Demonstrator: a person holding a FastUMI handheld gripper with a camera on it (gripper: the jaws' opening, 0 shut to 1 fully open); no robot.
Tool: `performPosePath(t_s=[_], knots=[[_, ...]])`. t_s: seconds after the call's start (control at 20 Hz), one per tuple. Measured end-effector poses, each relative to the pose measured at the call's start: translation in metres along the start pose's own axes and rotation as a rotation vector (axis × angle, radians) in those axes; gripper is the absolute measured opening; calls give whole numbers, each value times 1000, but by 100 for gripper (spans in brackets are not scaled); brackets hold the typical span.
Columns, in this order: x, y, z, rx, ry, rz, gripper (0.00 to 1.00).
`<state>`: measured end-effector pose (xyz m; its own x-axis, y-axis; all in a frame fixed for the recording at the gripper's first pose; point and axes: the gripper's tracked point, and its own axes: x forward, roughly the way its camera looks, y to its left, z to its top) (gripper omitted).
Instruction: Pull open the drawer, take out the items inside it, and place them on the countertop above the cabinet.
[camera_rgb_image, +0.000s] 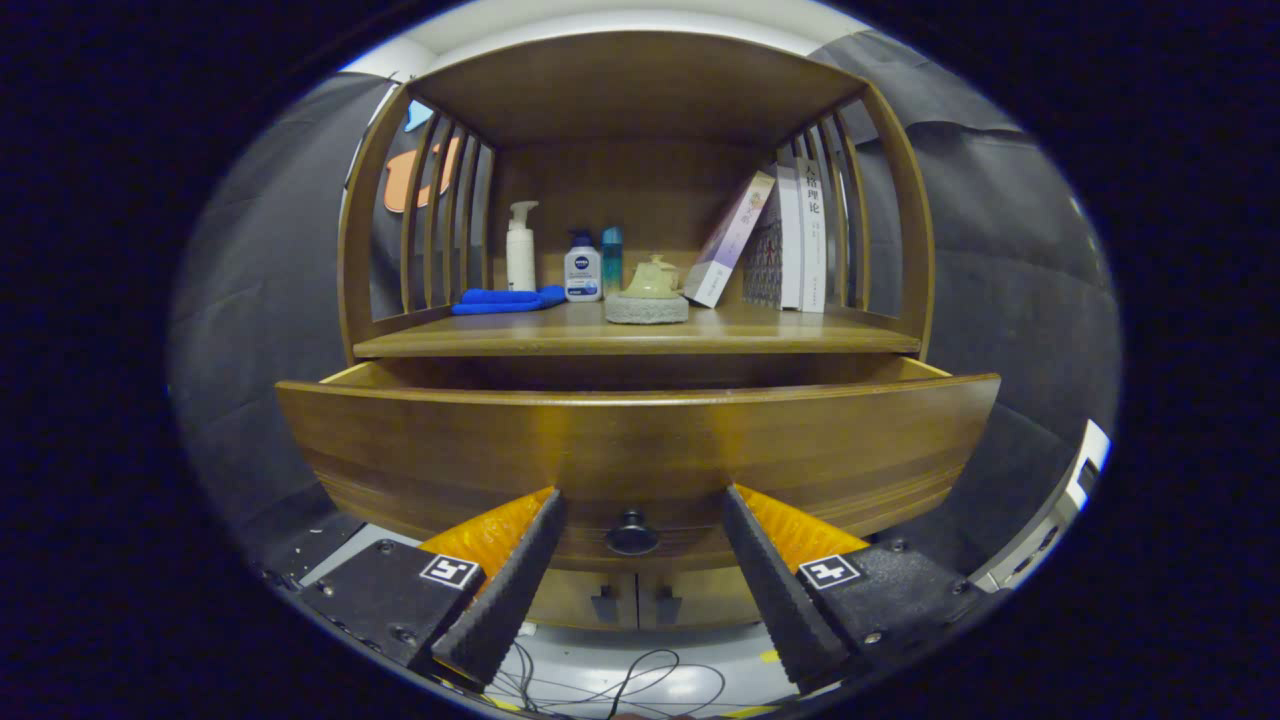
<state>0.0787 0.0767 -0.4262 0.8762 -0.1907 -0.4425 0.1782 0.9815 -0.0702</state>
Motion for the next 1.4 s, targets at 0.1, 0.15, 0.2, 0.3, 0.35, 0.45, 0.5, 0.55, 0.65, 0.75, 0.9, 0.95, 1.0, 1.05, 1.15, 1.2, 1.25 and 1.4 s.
performPosePath(t_s=[0.1, 0.15, 0.2, 0.3, 0.35, 0.45, 0.5, 0.55, 0.65, 0.75, 0.9, 0.95, 1.0, 1.05, 1.15, 1.2, 1.25, 1.4], knots=[[10, 0, 3, -8, 2, 0, 100], [16, 0, 6, -15, 3, -1, 100], [22, 0, 7, -17, 2, -2, 100], [32, 0, 11, -28, 1, -5, 100], [37, 0, 14, -36, -2, -6, 100], [48, -1, 17, -52, -3, -11, 100], [54, 0, 19, -53, -3, -12, 100], [58, 0, 21, -56, -1, -13, 100], [67, 0, 25, -58, 0, -14, 100], [77, 1, 28, -53, 1, -17, 100], [77, 4, 27, -72, -19, -31, 100], [78, 4, 28, -87, -28, -35, 100], [79, 4, 26, -104, -33, -38, 100], [79, 3, 26, -120, -32, -42, 100], [77, 3, 26, -124, -16, -37, 100], [74, 5, 31, -115, -22, -25, 100], [70, 5, 38, -110, -36, -20, 100], [49, 7, 59, -112, -65, 9, 100]])
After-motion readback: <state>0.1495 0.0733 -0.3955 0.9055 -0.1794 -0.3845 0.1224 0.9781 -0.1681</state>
